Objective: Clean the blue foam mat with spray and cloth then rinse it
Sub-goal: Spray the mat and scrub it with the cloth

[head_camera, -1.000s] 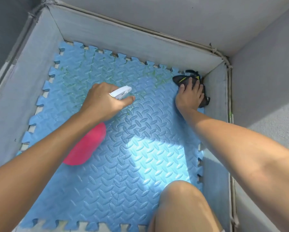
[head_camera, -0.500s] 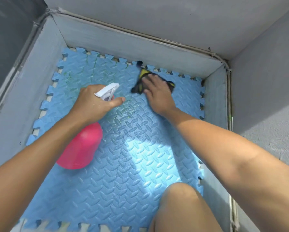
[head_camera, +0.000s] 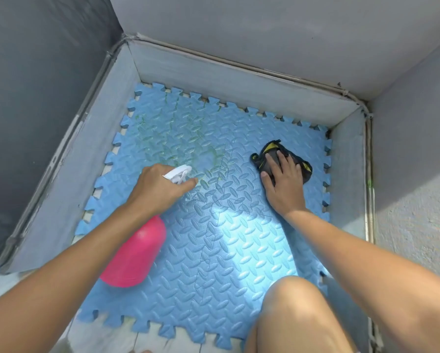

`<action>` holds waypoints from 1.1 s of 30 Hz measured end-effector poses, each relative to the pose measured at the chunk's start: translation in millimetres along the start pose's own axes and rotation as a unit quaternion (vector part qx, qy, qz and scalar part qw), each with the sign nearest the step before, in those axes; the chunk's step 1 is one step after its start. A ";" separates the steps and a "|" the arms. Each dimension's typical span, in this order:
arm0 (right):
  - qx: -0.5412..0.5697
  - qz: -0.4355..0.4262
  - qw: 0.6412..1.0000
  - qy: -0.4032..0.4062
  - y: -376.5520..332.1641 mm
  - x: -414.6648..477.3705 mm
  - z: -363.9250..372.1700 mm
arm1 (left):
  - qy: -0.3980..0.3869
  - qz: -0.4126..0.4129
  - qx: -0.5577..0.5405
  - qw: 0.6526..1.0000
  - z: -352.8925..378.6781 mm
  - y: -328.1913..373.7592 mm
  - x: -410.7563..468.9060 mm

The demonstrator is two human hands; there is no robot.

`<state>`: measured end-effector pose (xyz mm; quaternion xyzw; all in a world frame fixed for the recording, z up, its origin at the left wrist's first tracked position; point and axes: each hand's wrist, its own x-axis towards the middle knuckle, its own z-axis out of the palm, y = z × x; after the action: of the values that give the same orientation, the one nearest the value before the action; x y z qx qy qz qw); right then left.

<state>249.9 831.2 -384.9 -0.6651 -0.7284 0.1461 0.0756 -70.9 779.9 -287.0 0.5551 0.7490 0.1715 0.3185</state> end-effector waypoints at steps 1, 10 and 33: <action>0.004 -0.003 1.000 -0.004 -3.8 -0.7 1.8 | 0.017 -0.022 -0.002 1.000 -4.2 -4.8 -6.1; 0.013 0.008 1.000 0.001 -9.9 -1.8 1.3 | -0.017 -0.007 -0.028 0.999 -16.4 -17.4 -24.3; -0.026 0.013 0.998 0.048 -11.5 -3.6 8.9 | 0.079 -0.121 -0.020 0.989 -29.2 -36.0 -27.0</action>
<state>236.7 825.7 -389.4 -0.6822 -0.7190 0.0964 0.0912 -111.5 745.6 -279.7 0.4389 0.8298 0.1903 0.2875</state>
